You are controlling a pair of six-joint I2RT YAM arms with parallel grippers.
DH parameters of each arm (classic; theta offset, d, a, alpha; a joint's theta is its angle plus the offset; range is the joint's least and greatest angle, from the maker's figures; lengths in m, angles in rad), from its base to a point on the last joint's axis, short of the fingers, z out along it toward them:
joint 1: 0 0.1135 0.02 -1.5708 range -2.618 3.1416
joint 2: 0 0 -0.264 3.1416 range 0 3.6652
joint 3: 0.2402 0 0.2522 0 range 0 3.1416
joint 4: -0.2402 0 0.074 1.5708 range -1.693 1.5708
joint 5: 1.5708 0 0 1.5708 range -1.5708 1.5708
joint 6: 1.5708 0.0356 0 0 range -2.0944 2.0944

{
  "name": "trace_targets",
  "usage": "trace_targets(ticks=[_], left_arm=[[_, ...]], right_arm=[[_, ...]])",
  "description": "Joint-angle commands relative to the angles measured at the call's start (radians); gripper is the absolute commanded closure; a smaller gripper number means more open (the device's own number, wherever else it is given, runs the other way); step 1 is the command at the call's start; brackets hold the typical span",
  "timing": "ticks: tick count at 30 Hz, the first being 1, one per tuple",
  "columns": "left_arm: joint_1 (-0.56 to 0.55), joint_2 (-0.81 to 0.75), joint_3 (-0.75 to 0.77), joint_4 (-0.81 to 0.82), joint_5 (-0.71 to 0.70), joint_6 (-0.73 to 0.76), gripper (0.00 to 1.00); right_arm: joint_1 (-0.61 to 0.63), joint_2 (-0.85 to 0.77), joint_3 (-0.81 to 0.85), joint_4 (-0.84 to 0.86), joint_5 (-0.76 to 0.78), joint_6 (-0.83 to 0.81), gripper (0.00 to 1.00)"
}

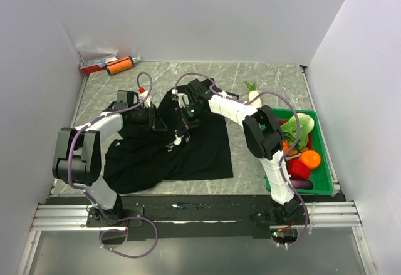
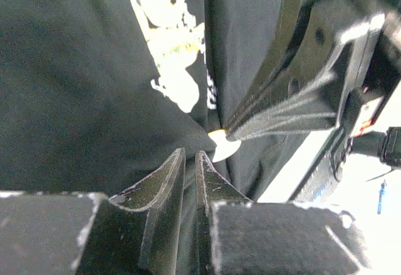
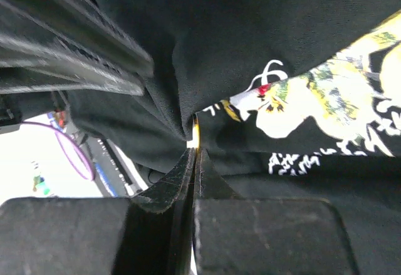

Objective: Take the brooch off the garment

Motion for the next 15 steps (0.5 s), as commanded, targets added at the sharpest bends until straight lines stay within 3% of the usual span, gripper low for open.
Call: trace_targets(ticks=[1,3,7,15], left_arm=[[0.010,0.013,0.055,0.119,0.039,-0.052,0.81],[0.010,0.034,0.066,0.160,0.050,-0.090,0.77],[0.004,0.077,0.091,0.298,0.074,-0.160,0.72],[-0.047,0.261,0.216,0.334,0.057,-0.216,0.71]], right_arm=[[0.001,-0.079,-0.018,-0.002,0.092,-0.018,1.00],[0.000,-0.114,-0.056,0.030,0.132,0.016,1.00],[-0.009,-0.217,-0.254,0.312,0.224,0.120,1.00],[-0.011,-0.225,-0.248,0.393,0.376,0.223,1.00]])
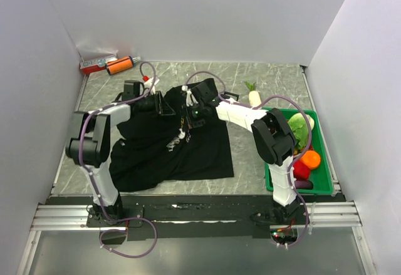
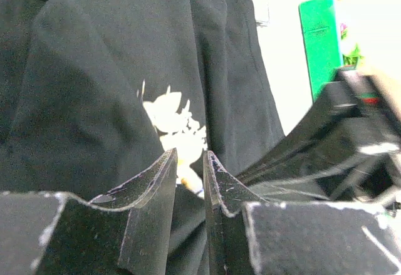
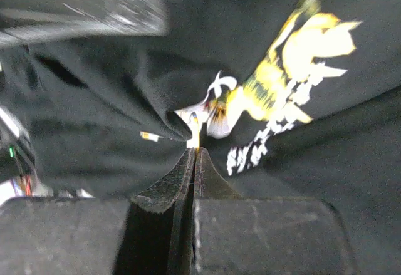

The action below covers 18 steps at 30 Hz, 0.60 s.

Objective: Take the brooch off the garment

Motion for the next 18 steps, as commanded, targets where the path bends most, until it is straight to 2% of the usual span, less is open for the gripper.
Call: trace_targets(ticks=[1,5,12,18], left_arm=[[-0.036,0.060,0.063,0.064,0.024,-0.028,0.71],[-0.054,0.092,0.092,0.013,-0.040,-0.015,0.72],[-0.053,0.063,0.081,-0.063,-0.143,-0.037,0.74],[-0.053,0.034,0.051,-0.093,-0.079,-0.086,0.74]], right_arm=[[-0.009,-0.060,0.020,0.121,0.159,0.076,1.00],[-0.004,-0.043,0.051,0.124,0.278,0.107,1.00],[-0.003,-0.033,0.097,0.115,0.377,0.134,1.00],[0.003,-0.013,0.128,0.127,0.360,0.196,1.00]])
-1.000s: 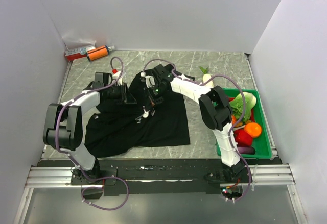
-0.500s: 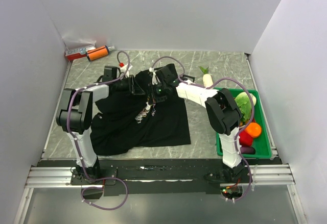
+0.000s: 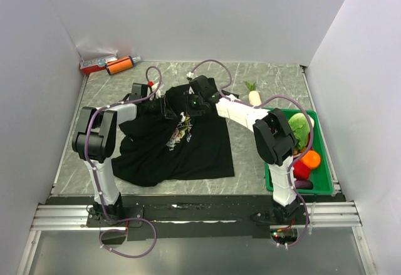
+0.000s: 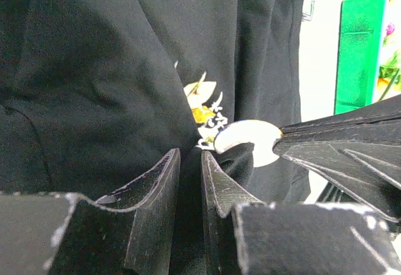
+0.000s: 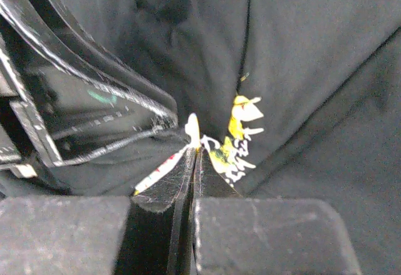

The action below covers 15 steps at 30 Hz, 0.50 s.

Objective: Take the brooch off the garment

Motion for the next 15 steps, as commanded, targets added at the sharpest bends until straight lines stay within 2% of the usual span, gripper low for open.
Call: trace_targets(ticks=[1,11,15], left_arm=[[-0.001,-0.066,-0.010,-0.015,0.047,-0.052,0.74],[-0.017,-0.048,-0.004,0.034,0.201,-0.124,0.76],[-0.018,-0.045,-0.003,0.013,0.167,-0.109,0.77]], right_arm=[[0.003,-0.008,0.060,0.048,0.046,0.052,1.00],[0.011,0.024,0.090,0.083,0.012,0.066,1.00],[0.009,0.015,0.074,0.118,-0.029,0.076,1.00]])
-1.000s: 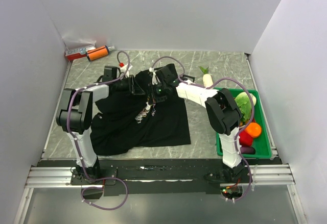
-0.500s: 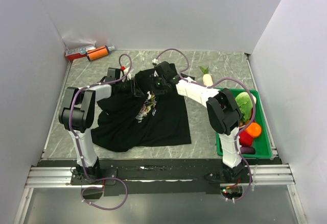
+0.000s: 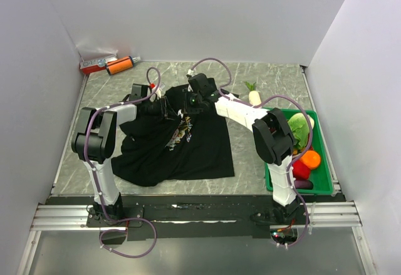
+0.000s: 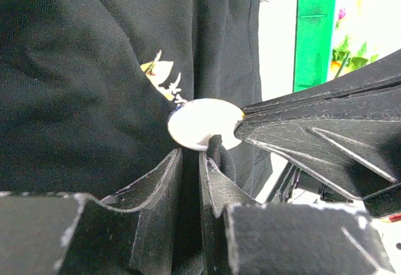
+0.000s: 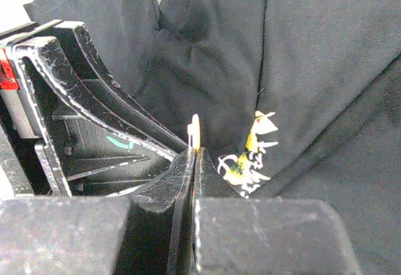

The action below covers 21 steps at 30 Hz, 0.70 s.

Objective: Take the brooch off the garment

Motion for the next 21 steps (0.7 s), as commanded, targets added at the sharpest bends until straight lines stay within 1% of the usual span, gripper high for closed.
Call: trace_targets(ticks=[1,2,3,4,5,6,8,10,12,13,16,17,19,21], left_arm=[[-0.014,-0.038,0.014,-0.031,0.029,0.009,0.77],[-0.013,-0.041,0.020,-0.058,0.019,0.026,0.76],[-0.008,-0.044,0.032,-0.093,0.007,0.046,0.76],[-0.004,-0.052,0.038,-0.159,-0.002,0.087,0.75],[0.001,-0.058,0.040,-0.193,-0.008,0.104,0.71],[0.013,-0.064,0.036,-0.217,-0.007,0.124,0.69],[0.026,-0.094,0.023,-0.277,-0.011,0.184,0.62],[0.047,-0.145,-0.021,-0.276,-0.010,0.227,0.59],[0.073,-0.188,-0.075,-0.241,-0.021,0.230,0.57],[0.082,-0.223,-0.087,-0.231,-0.015,0.235,0.56],[0.110,-0.262,-0.113,-0.231,0.010,0.275,0.54],[0.115,-0.265,-0.127,-0.231,0.048,0.285,0.53],[0.125,-0.251,-0.136,-0.230,0.070,0.307,0.52],[0.130,-0.237,-0.158,-0.187,0.116,0.283,0.52]], right_arm=[[0.003,-0.004,0.029,0.109,-0.038,0.024,1.00],[-0.004,-0.012,0.019,0.124,-0.069,0.032,1.00],[-0.010,-0.017,-0.004,0.144,-0.134,0.035,1.00],[-0.017,-0.021,-0.017,0.161,-0.162,0.035,1.00],[-0.020,-0.027,-0.030,0.178,-0.193,0.043,1.00],[-0.027,-0.028,-0.062,0.199,-0.289,0.049,1.00],[-0.039,-0.031,-0.095,0.270,-0.363,0.066,1.00],[-0.045,-0.032,-0.144,0.320,-0.438,0.087,1.00],[-0.047,-0.031,-0.178,0.377,-0.477,0.109,1.00],[-0.047,-0.028,-0.187,0.395,-0.505,0.116,1.00],[-0.048,-0.021,-0.215,0.457,-0.541,0.148,1.00],[-0.047,-0.014,-0.224,0.480,-0.567,0.153,1.00],[-0.050,-0.009,-0.239,0.521,-0.583,0.170,1.00],[-0.054,0.000,-0.251,0.558,-0.601,0.184,1.00]])
